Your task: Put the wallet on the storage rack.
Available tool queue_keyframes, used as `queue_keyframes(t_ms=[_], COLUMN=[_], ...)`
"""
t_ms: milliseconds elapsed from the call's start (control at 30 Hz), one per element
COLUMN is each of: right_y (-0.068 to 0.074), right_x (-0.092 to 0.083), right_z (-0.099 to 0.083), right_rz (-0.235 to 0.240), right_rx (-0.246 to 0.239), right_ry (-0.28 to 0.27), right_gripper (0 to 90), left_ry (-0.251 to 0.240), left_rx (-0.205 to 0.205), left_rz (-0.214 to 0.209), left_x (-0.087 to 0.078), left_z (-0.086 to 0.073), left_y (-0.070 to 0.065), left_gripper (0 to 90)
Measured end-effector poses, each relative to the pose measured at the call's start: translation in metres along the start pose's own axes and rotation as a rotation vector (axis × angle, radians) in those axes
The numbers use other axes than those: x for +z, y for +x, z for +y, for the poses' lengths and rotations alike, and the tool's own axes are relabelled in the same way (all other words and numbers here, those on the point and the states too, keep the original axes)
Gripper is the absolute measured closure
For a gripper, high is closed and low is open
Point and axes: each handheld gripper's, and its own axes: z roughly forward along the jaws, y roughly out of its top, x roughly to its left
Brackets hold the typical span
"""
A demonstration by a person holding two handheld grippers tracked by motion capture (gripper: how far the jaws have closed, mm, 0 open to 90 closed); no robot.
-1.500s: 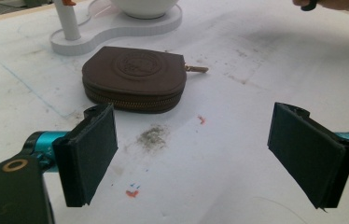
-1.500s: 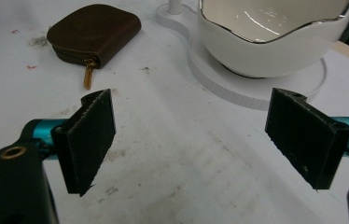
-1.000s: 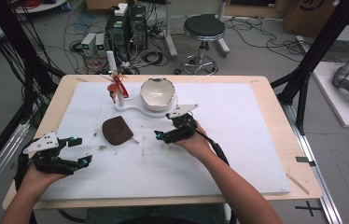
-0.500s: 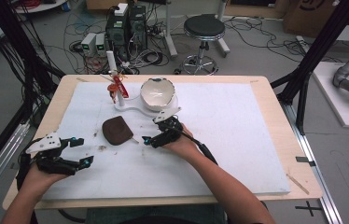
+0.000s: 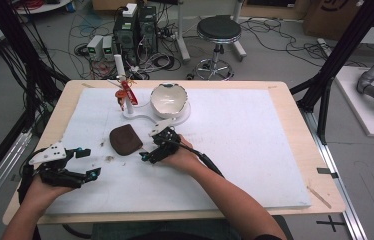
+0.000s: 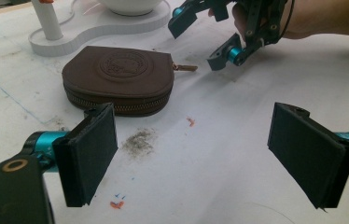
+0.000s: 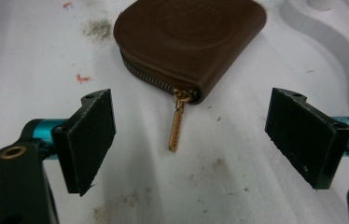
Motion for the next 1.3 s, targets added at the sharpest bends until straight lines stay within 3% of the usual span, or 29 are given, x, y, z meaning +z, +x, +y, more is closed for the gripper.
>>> queue_keyframes(t_ms=[100, 167, 367, 467, 867, 1067, 1300], right_y=[0.001, 0.002, 0.003, 0.004, 0.005, 0.002, 0.002], right_x=[0.005, 0.007, 0.01, 0.011, 0.012, 0.012, 0.013], right_z=[-0.001, -0.001, -0.002, -0.002, -0.001, -0.001, -0.001], right_rz=[0.001, -0.001, -0.009, -0.018, 0.022, 0.026, 0.015], right_rx=[-0.03, -0.045, -0.044, -0.063, -0.079, -0.042, -0.037], right_ry=[0.016, 0.025, 0.046, 0.058, 0.062, 0.063, 0.063], right_gripper=[26.6, 28.2, 50.5, 56.6, 73.5, 80.0, 88.8], left_ry=[0.003, 0.003, 0.007, 0.005, 0.005, 0.005, 0.008], left_rx=[0.002, 0.002, 0.003, 0.003, 0.006, 0.009, 0.008], left_rz=[-0.004, -0.005, -0.006, -0.006, -0.012, -0.017, -0.017], left_x=[0.001, 0.001, 0.002, 0.001, 0.002, 0.002, 0.003], left_z=[0.0, 0.001, 0.0, 0.0, 0.001, 0.001, 0.0], left_y=[0.0, -0.001, 0.0, 0.0, -0.001, -0.002, -0.002], left_gripper=[15.8, 15.8, 15.8, 15.8, 16.0, 16.2, 16.2])
